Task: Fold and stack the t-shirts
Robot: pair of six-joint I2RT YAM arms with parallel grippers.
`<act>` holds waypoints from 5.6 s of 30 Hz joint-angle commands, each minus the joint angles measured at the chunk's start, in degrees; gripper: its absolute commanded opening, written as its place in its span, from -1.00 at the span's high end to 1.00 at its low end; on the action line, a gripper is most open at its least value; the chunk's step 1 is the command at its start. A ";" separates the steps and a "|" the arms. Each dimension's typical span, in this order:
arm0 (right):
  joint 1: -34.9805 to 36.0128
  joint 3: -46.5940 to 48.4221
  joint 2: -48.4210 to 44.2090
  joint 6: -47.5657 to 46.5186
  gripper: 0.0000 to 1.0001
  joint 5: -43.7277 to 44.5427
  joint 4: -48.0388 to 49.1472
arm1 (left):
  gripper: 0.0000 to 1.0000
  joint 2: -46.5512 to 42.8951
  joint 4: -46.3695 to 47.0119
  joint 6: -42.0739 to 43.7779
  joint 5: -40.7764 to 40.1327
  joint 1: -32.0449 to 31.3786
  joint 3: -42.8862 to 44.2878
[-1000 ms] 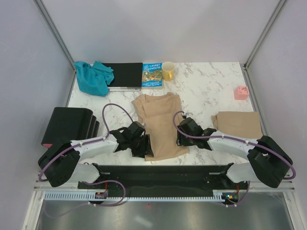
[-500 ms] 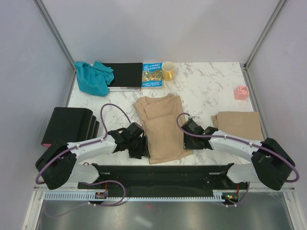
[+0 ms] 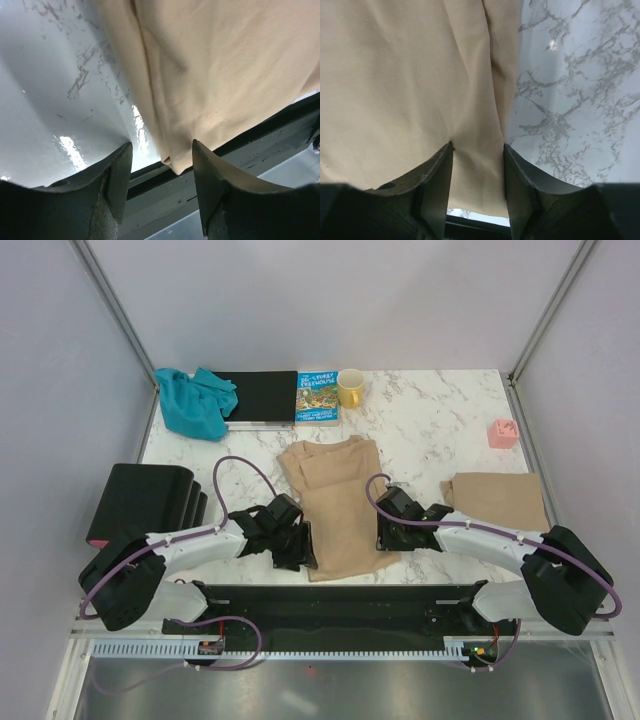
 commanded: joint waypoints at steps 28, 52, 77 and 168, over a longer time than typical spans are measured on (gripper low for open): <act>1.23 -0.18 -3.96 0.82 1.00 -7.46 1.75 | 0.96 -5.12 -2.42 0.47 -5.55 -0.26 1.71; -1.67 21.52 -2.12 -11.84 0.98 2.47 -5.55 | 0.96 -4.08 -9.20 8.21 -17.34 9.32 22.28; -11.42 35.24 13.08 -17.38 0.90 -3.42 -1.06 | 0.96 11.48 -7.18 14.54 -11.18 17.67 40.74; -14.94 39.02 23.63 -25.91 1.00 -11.59 8.34 | 0.96 30.62 -1.64 19.02 -11.62 15.83 52.43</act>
